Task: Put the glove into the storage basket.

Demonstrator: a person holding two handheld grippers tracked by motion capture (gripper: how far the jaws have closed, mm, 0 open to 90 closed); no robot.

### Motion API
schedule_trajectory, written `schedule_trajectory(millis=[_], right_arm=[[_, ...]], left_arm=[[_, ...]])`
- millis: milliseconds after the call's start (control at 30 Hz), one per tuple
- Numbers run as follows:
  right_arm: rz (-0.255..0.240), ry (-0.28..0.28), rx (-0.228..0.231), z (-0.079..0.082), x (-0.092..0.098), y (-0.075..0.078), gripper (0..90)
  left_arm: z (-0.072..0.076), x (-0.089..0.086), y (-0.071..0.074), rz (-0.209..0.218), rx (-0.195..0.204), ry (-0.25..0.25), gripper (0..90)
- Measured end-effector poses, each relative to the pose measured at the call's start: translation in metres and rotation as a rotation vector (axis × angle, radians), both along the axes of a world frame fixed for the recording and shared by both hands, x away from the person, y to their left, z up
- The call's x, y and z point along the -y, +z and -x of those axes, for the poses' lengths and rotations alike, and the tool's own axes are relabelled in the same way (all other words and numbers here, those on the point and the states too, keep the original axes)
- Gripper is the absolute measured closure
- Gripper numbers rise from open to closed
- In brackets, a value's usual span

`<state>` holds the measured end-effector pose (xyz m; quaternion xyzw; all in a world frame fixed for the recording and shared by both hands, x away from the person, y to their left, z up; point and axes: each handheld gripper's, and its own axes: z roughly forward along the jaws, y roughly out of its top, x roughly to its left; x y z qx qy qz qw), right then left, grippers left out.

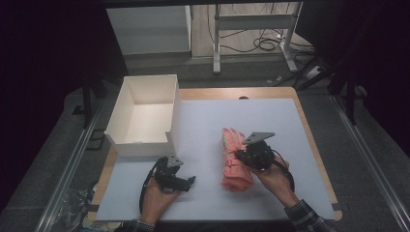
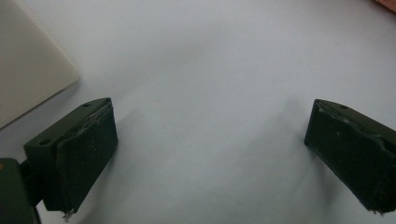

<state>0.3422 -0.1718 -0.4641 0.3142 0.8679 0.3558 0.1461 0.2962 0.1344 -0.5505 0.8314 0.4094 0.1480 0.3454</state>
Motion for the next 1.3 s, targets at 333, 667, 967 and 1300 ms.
schedule_trajectory(millis=[333,667,967,1300], right_arm=[[-0.076,-0.036,0.048,0.005,0.032,0.019,67.9],[-0.095,-0.068,-0.010,0.015,0.064,-0.012,70.3],[-0.086,-0.050,-0.052,0.032,0.070,-0.047,70.3],[-0.084,-0.004,-0.050,0.041,0.053,-0.061,70.3]], left_arm=[[0.000,0.000,0.000,0.002,0.000,0.001,2.4],[0.000,0.000,0.000,-0.004,-0.003,-0.004,2.4],[0.000,0.000,0.000,-0.003,-0.003,-0.005,2.4],[0.000,0.000,0.000,-0.004,-0.003,-0.005,2.4]])
